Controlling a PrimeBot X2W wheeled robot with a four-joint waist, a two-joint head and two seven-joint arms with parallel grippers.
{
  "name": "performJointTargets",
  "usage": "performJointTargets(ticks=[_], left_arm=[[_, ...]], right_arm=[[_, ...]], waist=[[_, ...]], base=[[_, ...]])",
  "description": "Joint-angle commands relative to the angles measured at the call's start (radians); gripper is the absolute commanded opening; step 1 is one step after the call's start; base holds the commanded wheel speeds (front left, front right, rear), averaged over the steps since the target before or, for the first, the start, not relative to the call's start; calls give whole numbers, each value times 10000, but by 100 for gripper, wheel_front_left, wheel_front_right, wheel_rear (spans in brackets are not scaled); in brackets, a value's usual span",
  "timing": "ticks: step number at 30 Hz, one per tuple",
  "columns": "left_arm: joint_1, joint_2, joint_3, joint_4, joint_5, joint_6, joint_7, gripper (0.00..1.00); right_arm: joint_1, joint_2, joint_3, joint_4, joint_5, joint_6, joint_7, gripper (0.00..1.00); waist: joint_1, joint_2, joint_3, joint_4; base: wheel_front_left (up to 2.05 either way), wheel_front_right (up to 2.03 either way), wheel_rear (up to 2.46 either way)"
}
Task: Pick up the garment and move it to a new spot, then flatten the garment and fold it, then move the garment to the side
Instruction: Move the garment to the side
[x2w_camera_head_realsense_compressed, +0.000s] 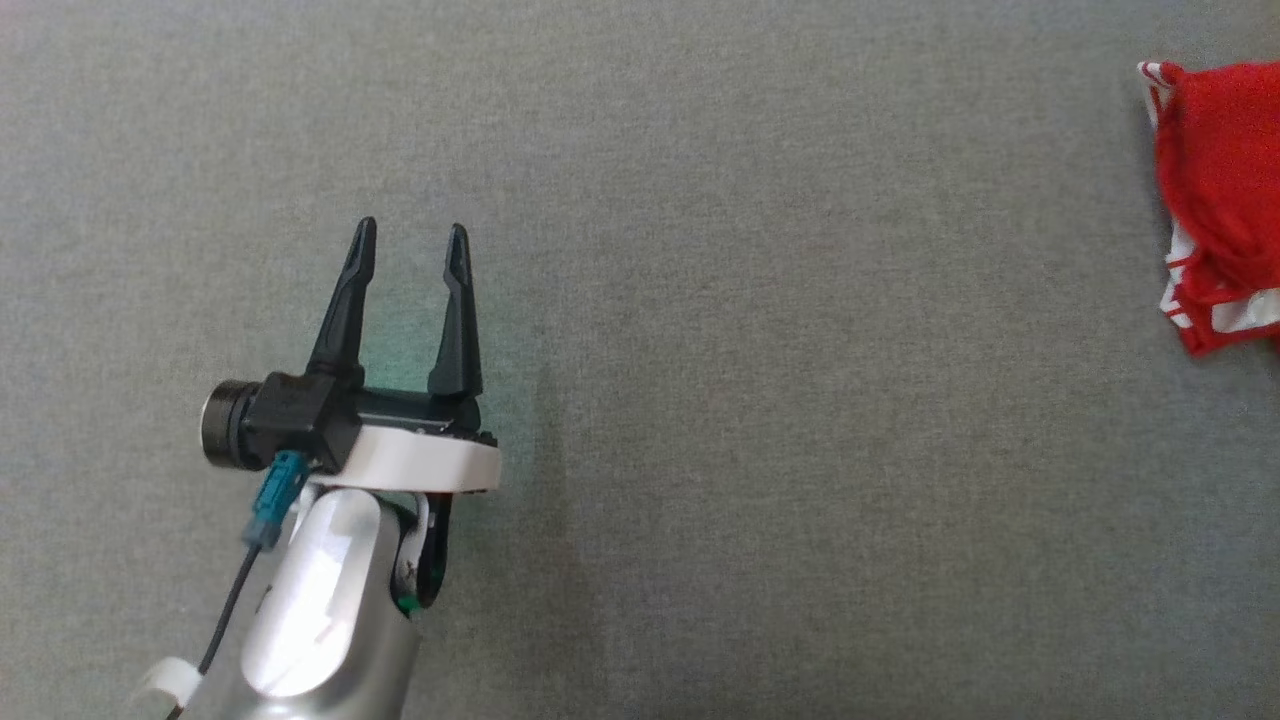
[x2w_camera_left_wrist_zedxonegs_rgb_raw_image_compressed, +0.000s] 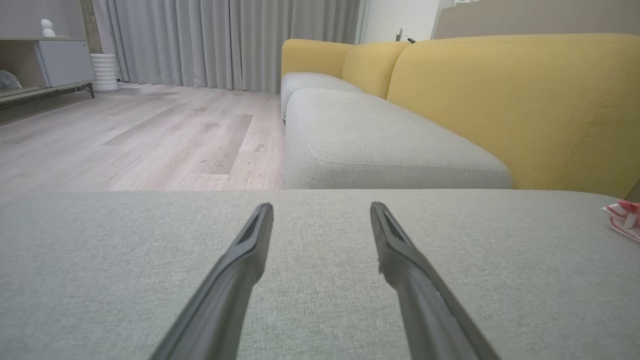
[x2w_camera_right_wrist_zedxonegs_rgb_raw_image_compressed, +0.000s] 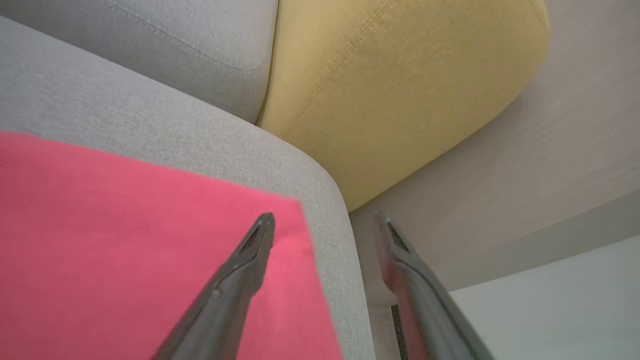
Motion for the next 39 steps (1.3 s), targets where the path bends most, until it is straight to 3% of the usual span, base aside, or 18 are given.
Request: performJointTargets(ticks=[1,10,18,28,39], left_arm=[[-166,81,372,-274,73,-31,-51,100],[191,81,402,-342,-164,65,-51,100],[661,81,447,-604,-186,169,-51,100],[1344,81,610,-737,27,124,-51,100],[1832,81,568,-795,-147,521,-51,100]], right_arm=[[-31,-132,2,-311,-97,-9,-115,100],[65,1254,-85,-988,-61,-9,-712,100],[516,3087,367,-2747,1521,-9,-1006,100],[2917,5447,390,-5195,3242,-9,-1210,100],[5349,5771,920,-5142,4046,-9,-2059,100]], waist=[[-1,0,-162,-53],[-1,0,-1443,-207],[-1,0,-2319,-144],[-1,0,-2931,-30],[-1,0,-3167,90]], base=[[0,0,0],[0,0,0],[0,0,0],[0,0,0],[0,0,0]])
